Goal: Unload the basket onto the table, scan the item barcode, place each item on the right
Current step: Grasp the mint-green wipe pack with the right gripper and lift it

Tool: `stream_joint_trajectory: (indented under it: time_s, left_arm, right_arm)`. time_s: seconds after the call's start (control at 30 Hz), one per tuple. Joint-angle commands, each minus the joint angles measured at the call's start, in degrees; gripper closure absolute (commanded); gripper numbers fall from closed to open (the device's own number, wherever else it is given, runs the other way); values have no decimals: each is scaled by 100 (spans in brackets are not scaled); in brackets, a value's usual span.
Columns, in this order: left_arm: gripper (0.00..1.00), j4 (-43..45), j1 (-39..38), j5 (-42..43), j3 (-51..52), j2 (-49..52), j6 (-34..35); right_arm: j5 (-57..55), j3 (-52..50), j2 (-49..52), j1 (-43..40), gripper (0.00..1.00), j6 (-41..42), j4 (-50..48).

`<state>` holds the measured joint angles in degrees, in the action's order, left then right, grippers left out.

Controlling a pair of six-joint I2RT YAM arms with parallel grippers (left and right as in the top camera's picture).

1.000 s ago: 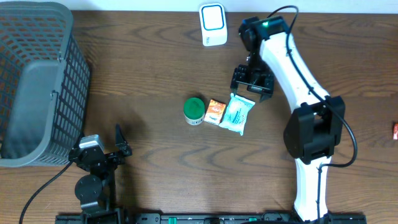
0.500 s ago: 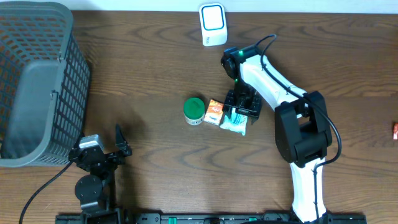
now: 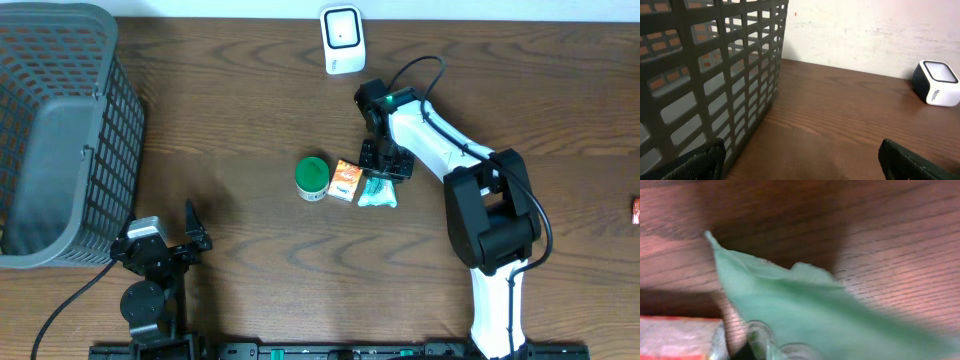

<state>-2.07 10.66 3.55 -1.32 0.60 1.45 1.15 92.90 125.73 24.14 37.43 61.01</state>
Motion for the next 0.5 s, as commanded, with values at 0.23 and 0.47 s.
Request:
stream_joint_trajectory:
  time_s: [0.23,0.47]
  left_arm:
    - [2,-166,-24,28,109,-37,-35]
    - [2,-164,-24,31,109,-37,-35]
  right_arm:
    - [1322,114,-136,-164,99,-479,835]
    - [2315,184,-361,-398,99,-271,1869]
